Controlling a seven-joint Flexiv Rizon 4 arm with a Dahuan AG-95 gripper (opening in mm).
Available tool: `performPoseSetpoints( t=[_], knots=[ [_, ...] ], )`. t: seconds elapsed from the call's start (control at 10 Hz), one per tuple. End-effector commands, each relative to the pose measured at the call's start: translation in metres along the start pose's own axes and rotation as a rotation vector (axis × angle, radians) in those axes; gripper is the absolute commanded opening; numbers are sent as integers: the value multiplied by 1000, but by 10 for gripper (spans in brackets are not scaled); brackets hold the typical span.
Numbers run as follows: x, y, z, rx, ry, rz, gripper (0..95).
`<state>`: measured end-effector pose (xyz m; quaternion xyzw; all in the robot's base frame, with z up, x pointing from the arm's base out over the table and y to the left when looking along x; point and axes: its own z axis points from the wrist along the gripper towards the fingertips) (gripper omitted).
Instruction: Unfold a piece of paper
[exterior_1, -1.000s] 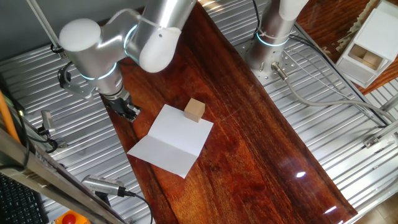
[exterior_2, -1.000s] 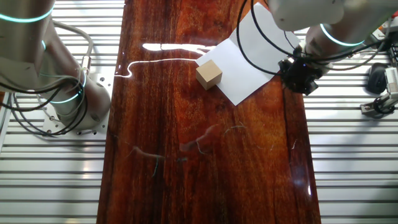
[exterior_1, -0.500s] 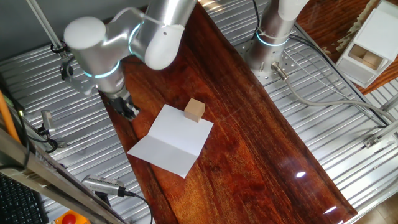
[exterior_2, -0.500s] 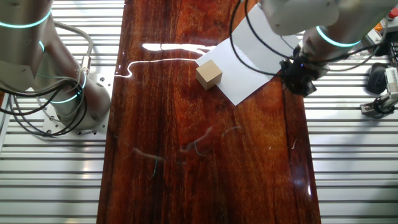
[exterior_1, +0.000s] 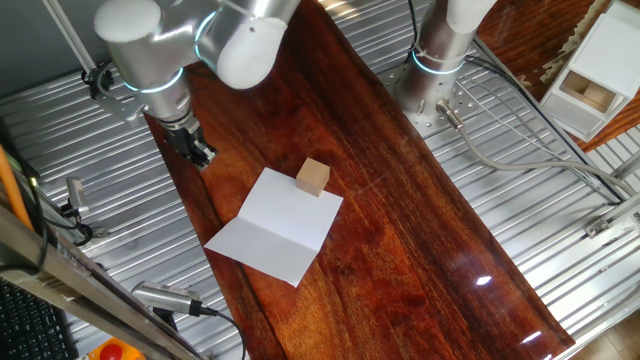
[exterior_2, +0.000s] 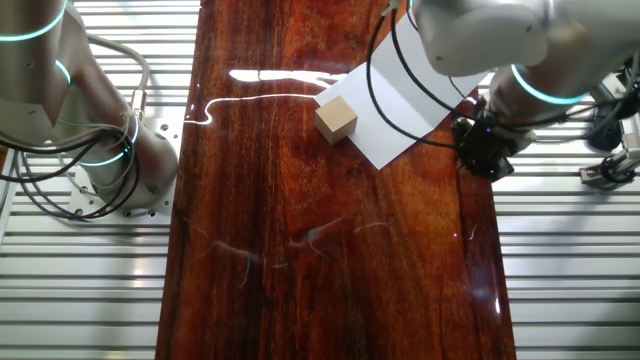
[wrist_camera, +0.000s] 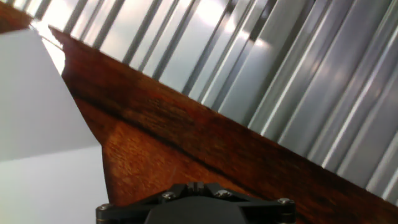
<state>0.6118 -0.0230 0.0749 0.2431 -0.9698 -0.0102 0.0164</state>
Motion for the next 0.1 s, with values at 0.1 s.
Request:
performPoseSetpoints(
  t=[0.1],
  knots=[
    [-1, -2, 1, -7, 0, 3, 0]
  ],
)
